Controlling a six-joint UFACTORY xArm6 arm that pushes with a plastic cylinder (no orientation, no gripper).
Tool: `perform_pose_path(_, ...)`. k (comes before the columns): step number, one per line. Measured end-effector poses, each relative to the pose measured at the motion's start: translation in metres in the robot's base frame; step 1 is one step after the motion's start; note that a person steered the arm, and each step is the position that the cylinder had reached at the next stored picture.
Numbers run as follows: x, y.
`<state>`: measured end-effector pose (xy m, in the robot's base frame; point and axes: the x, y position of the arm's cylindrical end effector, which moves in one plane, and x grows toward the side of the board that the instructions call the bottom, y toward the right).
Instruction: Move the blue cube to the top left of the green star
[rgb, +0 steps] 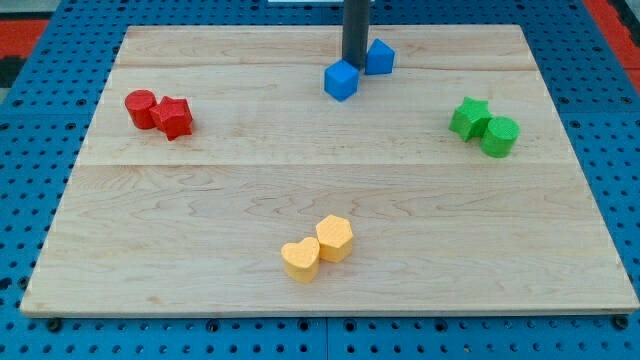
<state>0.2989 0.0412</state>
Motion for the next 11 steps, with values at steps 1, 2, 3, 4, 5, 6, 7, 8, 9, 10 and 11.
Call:
perform_pose_path(1,-0.018,-0.007)
perform_pose_path(2,-0.034,-0.062)
perform_pose_path(3,0.016,-0.085)
perform_pose_path(4,0.050,-0.054)
perform_pose_path(5,0.064,-0.021)
perform_pose_path(6,0.047,-0.071)
perform_pose_path(7,0.033,-0.024)
perform_pose_path(8,0.035,0.027)
perform_pose_path(9,0.025,0.054)
perform_pose_path(10,-0.003,0.062)
perform_pose_path(11,0.004,0.104)
